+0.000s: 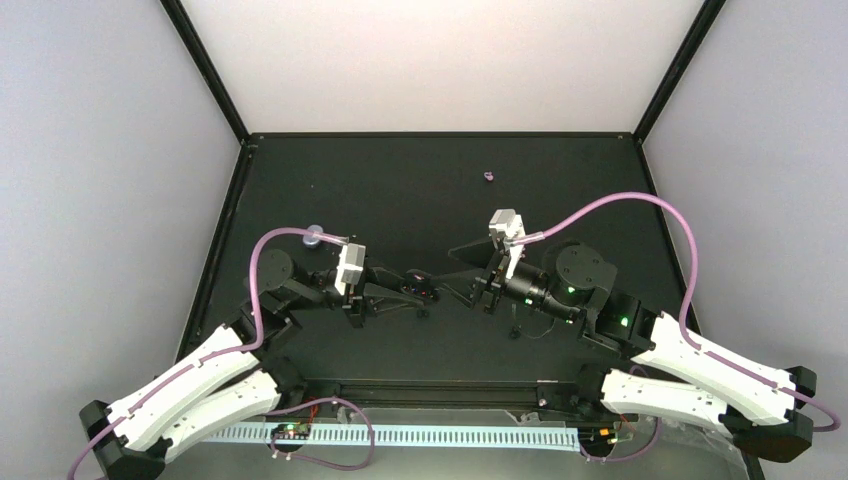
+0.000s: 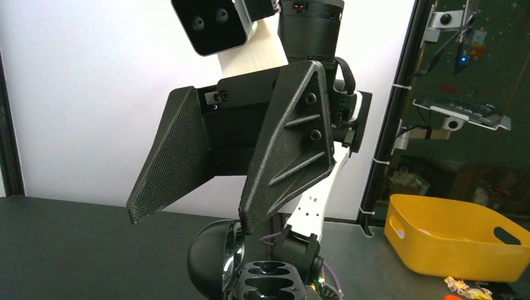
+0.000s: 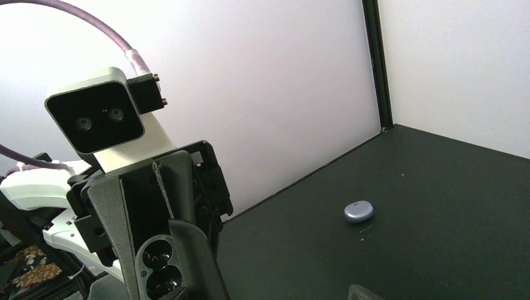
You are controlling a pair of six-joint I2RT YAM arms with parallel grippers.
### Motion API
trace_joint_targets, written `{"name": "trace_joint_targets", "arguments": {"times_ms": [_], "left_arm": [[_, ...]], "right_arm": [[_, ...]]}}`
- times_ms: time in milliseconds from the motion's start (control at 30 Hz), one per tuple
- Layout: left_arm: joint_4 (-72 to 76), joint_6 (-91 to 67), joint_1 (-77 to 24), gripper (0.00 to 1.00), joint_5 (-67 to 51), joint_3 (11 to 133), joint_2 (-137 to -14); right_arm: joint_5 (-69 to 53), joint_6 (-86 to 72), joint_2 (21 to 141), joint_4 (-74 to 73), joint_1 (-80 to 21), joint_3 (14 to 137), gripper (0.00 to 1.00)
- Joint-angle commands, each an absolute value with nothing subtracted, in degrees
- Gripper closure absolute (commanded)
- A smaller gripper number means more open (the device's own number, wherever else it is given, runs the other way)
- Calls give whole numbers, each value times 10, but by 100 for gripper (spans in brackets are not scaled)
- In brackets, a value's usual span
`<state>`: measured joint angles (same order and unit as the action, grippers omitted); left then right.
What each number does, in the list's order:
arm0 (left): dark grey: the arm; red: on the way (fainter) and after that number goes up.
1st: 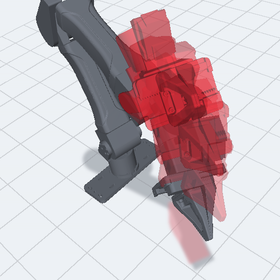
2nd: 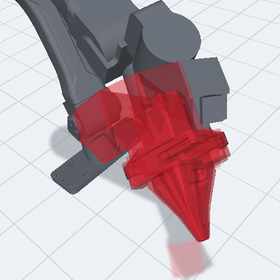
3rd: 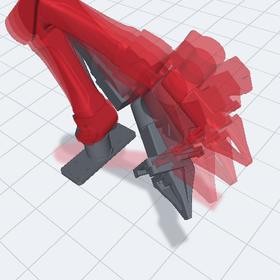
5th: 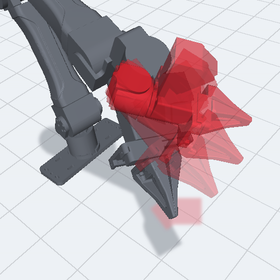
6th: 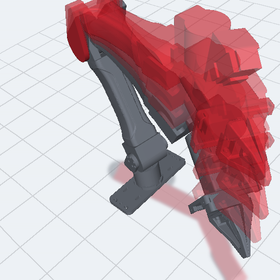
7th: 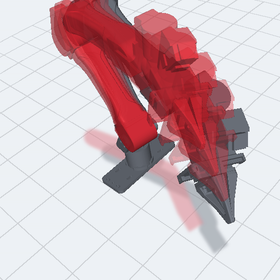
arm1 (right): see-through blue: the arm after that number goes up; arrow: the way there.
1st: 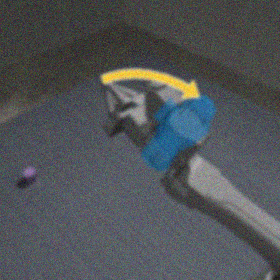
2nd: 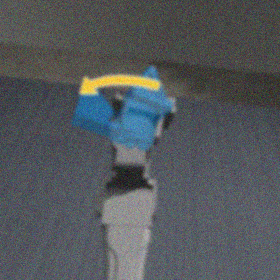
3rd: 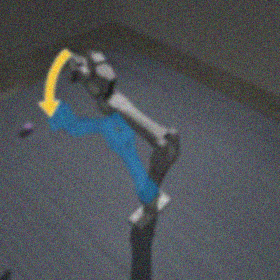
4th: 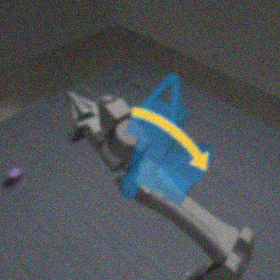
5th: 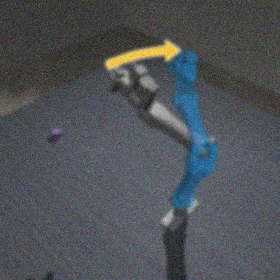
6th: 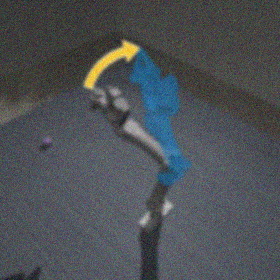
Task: Insert the wireless bluetooth earbuds into the charging case
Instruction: Open the charging case.
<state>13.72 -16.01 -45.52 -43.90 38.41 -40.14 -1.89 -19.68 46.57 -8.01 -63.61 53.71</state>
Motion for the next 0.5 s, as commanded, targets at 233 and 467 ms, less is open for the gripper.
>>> {"name": "trace_joint_targets", "arguments": {"times_ms": [233, 467], "left_arm": [[169, -189, -459, 98, -399, 358, -380], [193, -218, -459, 99, -385, 346, -376]], "right_arm": [[-29, -205, 472, -74, -635, 544, 35], [-38, -201, 479, -75, -635, 548, 35]]}}
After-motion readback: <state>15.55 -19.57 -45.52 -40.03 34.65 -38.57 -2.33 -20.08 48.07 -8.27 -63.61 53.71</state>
